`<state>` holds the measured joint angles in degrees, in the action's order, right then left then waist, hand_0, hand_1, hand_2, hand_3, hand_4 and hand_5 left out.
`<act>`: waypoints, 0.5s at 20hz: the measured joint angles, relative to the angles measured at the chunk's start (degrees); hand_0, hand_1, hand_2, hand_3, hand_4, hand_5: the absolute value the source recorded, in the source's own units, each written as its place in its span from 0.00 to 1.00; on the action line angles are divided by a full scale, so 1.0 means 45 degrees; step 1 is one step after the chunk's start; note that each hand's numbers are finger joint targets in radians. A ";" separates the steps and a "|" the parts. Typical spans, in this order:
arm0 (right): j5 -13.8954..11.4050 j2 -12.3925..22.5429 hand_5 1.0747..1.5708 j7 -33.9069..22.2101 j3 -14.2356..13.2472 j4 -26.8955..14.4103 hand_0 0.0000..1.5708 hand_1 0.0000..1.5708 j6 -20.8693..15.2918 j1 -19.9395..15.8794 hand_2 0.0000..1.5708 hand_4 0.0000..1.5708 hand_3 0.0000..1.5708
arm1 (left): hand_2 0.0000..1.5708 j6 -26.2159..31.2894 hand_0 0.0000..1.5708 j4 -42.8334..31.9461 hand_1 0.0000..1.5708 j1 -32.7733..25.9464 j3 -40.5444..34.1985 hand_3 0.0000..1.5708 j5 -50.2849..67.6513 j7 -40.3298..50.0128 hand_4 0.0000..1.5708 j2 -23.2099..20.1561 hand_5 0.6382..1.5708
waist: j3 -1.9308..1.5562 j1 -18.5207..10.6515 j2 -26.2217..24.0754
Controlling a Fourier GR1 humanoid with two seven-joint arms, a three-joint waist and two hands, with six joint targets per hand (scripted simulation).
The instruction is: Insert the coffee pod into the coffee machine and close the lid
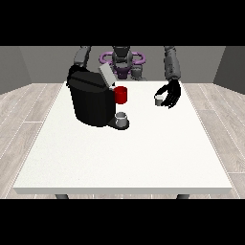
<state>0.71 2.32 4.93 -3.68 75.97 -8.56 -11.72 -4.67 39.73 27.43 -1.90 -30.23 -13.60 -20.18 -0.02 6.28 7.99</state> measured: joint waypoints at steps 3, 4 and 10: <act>0.0067 -0.0071 1.00 -0.0158 0.0087 0.0124 0.00 0.00 -0.0053 -0.0154 0.00 0.33 0.00 | 0.69 -0.0514 0.62 -0.0408 0.62 0.0243 -0.0081 0.55 -0.0300 -0.0237 0.21 0.0007 1.00 | 0.0000 0.0114 0.0124; 0.0064 -0.0128 1.00 0.0004 0.0118 0.0094 0.00 0.00 -0.0047 -0.0097 0.00 0.34 0.00 | 0.70 -0.0676 0.63 -0.0472 0.63 0.0343 -0.0047 0.55 -0.0446 -0.0196 0.18 0.0022 1.00 | 0.0000 0.0182 0.0129; 0.0115 -0.0139 1.00 -0.0181 0.0186 0.0341 0.00 0.00 -0.0077 -0.0363 0.00 0.27 0.00 | 0.82 -0.1098 0.75 -0.1140 0.75 0.0778 0.0056 0.75 -0.1143 -0.0541 0.26 -0.0261 1.00 | -0.0041 0.0380 0.0427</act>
<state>1.23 1.69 4.12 -2.84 77.51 -8.90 -13.35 -9.61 34.60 30.94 -1.65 -35.37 -16.03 -21.35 -0.20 7.98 9.92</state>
